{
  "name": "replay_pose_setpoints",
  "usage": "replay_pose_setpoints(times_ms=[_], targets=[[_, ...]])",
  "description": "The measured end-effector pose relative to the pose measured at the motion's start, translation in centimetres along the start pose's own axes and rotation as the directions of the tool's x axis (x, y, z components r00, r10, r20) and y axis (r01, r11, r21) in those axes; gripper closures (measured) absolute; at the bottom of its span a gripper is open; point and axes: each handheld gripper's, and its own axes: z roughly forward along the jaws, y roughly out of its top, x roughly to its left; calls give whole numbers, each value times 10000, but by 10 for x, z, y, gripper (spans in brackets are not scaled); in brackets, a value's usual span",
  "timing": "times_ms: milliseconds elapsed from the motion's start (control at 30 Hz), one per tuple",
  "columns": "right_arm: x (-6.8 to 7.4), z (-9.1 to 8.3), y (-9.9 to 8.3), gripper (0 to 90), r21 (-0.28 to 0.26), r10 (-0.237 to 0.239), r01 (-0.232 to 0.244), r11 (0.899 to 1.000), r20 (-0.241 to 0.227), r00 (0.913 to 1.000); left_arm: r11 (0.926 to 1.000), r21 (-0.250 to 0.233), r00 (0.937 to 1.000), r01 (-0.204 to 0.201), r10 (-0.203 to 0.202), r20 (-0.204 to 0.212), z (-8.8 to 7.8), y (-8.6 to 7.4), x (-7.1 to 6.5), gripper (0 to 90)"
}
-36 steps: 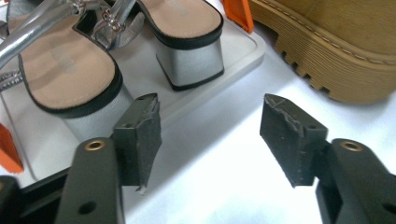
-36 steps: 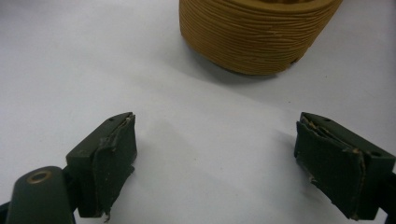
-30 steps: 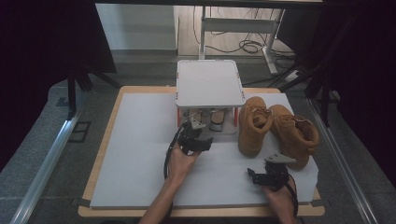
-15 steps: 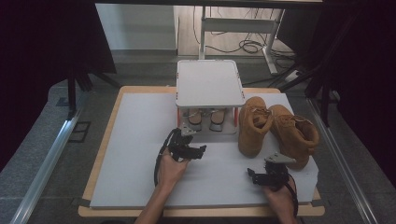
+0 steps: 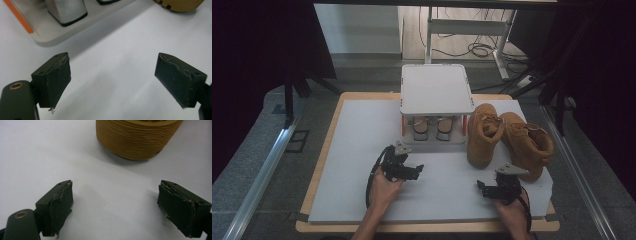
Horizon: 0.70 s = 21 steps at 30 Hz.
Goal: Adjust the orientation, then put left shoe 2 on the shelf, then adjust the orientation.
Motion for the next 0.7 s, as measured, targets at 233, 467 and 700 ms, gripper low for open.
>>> replay_pose_setpoints(times_ms=[233,467,700], targets=[[0,0,0,131,0,10,-10,10000,-9,10000,10000,73,10000,-14,14,-55,-10,-17,5,130],[0,0,0,135,-2,30,-30,10000,-24,10000,9998,198,9997,81,-77,-217,-17,-35,12,131],[-1,0,0,140,-13,21,-21,10000,-34,10000,9994,316,9995,114,-105,-298,-22,-51,18,131]])
